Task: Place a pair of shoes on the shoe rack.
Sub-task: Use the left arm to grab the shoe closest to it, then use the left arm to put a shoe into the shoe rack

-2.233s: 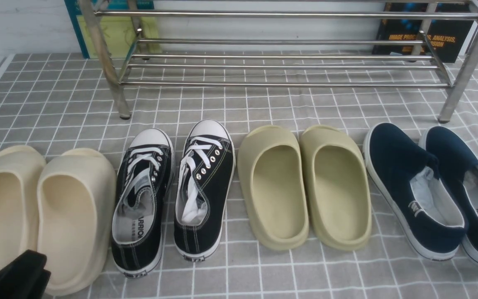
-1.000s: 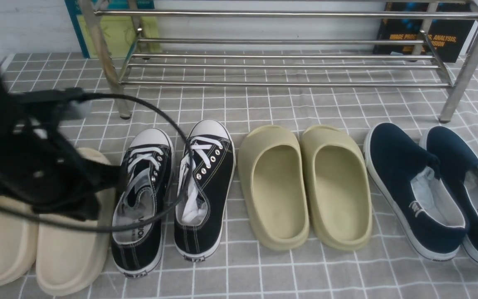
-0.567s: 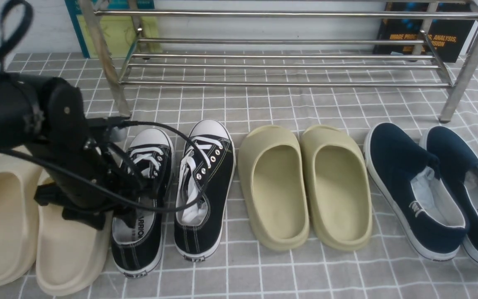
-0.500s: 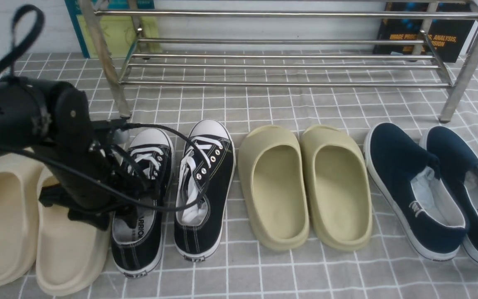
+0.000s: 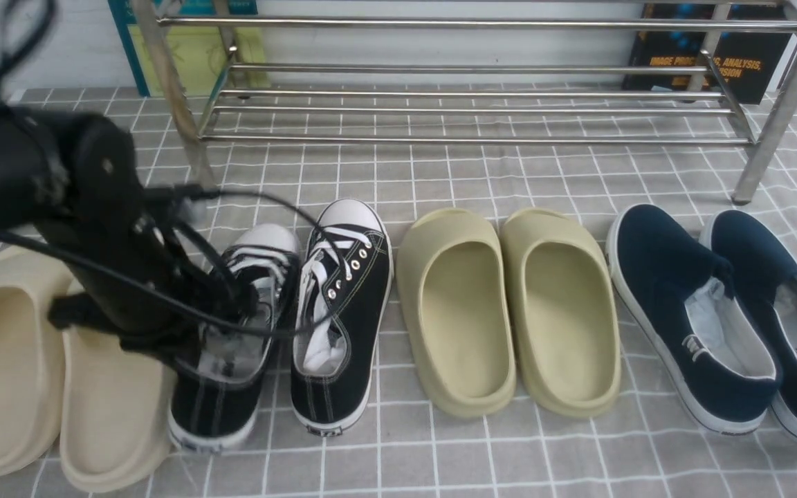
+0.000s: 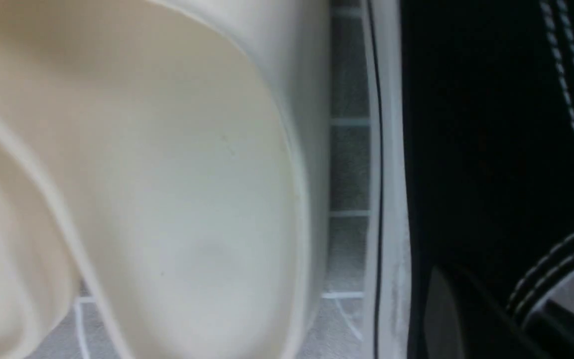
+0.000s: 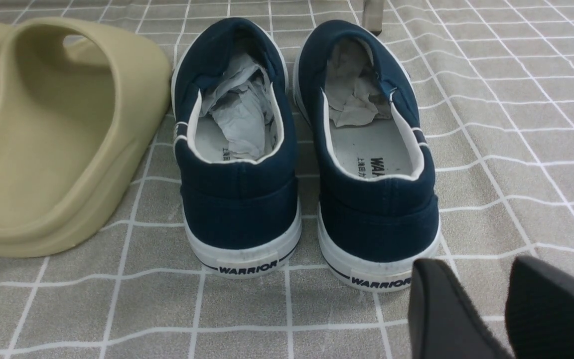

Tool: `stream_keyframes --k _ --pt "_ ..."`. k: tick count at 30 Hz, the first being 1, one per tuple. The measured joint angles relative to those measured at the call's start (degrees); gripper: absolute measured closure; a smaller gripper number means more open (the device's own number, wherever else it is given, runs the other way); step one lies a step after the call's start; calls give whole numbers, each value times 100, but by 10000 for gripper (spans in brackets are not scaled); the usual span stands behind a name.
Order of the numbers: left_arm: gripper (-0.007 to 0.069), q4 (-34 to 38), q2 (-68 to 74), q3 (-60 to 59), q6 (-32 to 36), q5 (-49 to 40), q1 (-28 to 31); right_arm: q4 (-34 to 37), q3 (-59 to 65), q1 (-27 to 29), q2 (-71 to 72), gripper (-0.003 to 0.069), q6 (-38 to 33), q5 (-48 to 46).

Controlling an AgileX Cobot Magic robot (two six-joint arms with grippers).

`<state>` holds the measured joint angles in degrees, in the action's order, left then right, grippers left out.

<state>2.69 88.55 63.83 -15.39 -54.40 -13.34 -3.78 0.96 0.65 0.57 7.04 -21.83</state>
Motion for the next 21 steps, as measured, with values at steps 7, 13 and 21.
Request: stream_keyframes --k 7,13,21 --pt "638 38 -101 1185 0 -161 0 0 0 0 0 419 0 0" --pt "638 97 778 2069 -57 -365 0 0 0 0 0 419 0 0" --pt "638 223 2056 3441 -151 -400 62 0 0 0 0 419 0 0"
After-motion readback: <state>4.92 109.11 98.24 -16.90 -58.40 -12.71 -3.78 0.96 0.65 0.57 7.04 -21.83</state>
